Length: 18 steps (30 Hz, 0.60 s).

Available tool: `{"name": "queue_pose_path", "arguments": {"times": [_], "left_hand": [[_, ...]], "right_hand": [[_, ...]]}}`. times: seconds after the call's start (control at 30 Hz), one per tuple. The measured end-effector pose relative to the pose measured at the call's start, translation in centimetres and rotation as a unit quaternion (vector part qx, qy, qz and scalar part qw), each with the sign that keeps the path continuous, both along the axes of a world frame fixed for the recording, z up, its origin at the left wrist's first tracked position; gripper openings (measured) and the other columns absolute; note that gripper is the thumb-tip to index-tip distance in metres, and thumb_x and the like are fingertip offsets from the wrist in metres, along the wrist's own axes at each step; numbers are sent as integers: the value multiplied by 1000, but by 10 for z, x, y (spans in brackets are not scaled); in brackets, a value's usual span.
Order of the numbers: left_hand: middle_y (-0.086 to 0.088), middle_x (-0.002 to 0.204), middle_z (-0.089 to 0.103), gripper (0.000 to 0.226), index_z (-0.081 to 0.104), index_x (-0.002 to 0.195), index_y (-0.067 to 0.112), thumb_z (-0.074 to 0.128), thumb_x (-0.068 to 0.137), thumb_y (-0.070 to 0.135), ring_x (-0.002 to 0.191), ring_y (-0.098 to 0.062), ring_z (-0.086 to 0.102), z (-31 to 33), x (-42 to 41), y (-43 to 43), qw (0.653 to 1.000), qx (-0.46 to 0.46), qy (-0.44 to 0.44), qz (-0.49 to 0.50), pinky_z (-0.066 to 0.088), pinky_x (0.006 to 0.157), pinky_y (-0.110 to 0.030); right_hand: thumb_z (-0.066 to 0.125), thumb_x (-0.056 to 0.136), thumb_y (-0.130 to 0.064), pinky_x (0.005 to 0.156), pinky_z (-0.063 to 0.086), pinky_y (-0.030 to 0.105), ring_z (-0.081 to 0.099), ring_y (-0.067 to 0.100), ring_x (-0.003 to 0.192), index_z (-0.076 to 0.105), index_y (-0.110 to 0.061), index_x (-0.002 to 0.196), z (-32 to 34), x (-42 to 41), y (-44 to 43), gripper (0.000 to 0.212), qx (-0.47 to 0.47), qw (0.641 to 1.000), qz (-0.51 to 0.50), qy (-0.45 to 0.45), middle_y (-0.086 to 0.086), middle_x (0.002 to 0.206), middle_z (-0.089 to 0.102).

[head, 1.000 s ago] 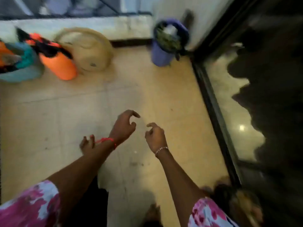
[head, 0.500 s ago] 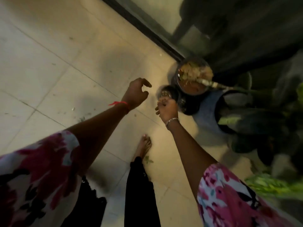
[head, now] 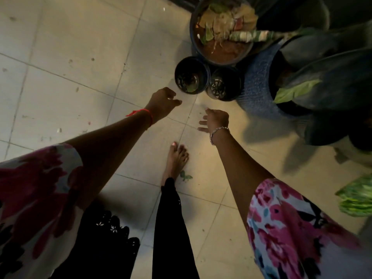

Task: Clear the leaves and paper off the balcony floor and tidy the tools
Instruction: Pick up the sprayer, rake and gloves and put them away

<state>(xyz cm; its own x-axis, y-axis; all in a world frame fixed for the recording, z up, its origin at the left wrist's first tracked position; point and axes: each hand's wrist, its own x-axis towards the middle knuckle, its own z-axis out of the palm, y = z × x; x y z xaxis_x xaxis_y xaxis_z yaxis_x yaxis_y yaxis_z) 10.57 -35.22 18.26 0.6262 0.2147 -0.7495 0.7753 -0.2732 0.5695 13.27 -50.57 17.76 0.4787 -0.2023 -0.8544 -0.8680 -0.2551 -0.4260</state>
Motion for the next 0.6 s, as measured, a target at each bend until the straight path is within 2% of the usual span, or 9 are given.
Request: {"name": "queue_pose_path", "arguments": {"times": [0.07,0.13,0.2,0.27,0.37,0.43,0.53,0.6], "left_hand": [[-16,136,46,54,42,136,5,60,91,28,123,-29,47,-16,5,0,998,-33,37,35,41,96,-32],[-16,141,41,62,32,142,6,56,93,34,127,-29,43,-29,12,-2,994,-65,60,71,41,96,-35],[-17,147,34,70,21,146,6,53,94,38,130,-31,40,-41,20,-4,986,-95,83,105,43,95,-41],[-19,149,30,74,16,148,6,52,94,41,131,-36,38,-55,29,-8,980,-110,96,134,44,99,-49],[-20,150,26,76,10,148,9,52,94,41,130,-40,39,-72,40,-15,968,-161,96,168,44,98,-55],[-21,149,29,71,13,147,10,50,95,40,126,-40,45,-87,46,-22,961,-181,99,186,49,92,-52],[-21,140,44,45,29,139,4,40,101,27,114,-34,56,-106,67,-22,955,-157,56,244,56,68,-37],[-21,135,51,39,38,137,0,26,104,17,114,-34,57,-123,50,-25,963,-134,59,227,53,58,-29]], "right_hand": [[51,96,-10,68,52,45,58,33,82,54,11,116,-14,1,0,29,24,999,-33,23,12,78,55],[51,96,-10,70,51,46,58,33,84,53,9,118,-25,2,4,30,44,997,-48,29,10,77,53],[50,96,-11,63,51,44,58,32,79,56,6,113,-35,2,8,25,53,997,-55,23,10,77,53],[51,96,-12,52,50,39,58,26,67,58,-1,96,-48,2,10,14,46,997,-55,8,8,75,53],[51,96,-13,50,51,36,55,23,59,54,-6,84,-67,3,11,15,42,997,-59,-11,8,72,54],[51,96,-14,52,52,37,54,22,58,53,-8,79,-79,4,8,18,46,997,-65,-16,9,72,54],[51,96,-14,51,52,36,53,22,56,53,-9,79,-92,10,4,19,50,996,-65,-20,9,70,54],[50,97,-16,50,50,35,53,22,56,54,-5,89,-95,13,3,14,55,996,-62,-25,9,70,53]]}}
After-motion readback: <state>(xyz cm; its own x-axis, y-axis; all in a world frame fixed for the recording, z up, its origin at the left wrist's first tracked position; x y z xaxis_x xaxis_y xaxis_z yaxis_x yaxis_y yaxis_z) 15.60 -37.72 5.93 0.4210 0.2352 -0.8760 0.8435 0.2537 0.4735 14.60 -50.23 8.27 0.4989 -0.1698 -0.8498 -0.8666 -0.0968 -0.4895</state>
